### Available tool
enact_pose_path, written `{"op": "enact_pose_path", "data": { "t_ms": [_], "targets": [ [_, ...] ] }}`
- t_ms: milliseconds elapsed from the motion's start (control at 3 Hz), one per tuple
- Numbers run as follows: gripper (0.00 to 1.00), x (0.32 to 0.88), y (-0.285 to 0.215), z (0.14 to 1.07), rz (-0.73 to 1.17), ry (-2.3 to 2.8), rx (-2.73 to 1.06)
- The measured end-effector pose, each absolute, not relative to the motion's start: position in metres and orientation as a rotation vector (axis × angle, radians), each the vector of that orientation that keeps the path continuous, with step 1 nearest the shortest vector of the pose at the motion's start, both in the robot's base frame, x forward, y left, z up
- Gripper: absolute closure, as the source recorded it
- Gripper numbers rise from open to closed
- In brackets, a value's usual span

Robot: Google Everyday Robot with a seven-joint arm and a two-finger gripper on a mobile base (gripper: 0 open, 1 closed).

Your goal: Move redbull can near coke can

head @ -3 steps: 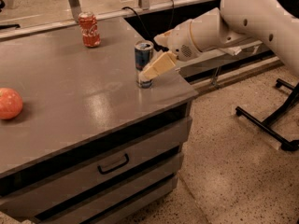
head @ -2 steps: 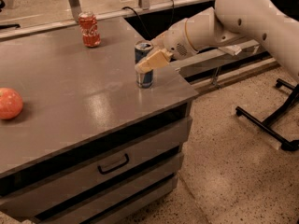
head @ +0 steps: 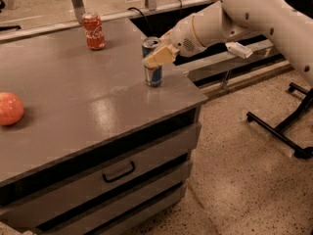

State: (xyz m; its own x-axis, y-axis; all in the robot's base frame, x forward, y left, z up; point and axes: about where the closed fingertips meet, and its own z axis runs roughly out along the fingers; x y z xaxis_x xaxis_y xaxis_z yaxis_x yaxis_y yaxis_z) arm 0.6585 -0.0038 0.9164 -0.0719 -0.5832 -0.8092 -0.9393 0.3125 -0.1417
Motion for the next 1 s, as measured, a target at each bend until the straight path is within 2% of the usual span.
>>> {"op": "enact_pose_path", "data": {
  "t_ms": [333,1000],
  "targets": [
    [1.00,0.675,-0.007,0.922,0.556,1.784,-1.378],
    [1.00,0.720,0.005,0.958,0.583,1.765,-1.350]
  ]
}}
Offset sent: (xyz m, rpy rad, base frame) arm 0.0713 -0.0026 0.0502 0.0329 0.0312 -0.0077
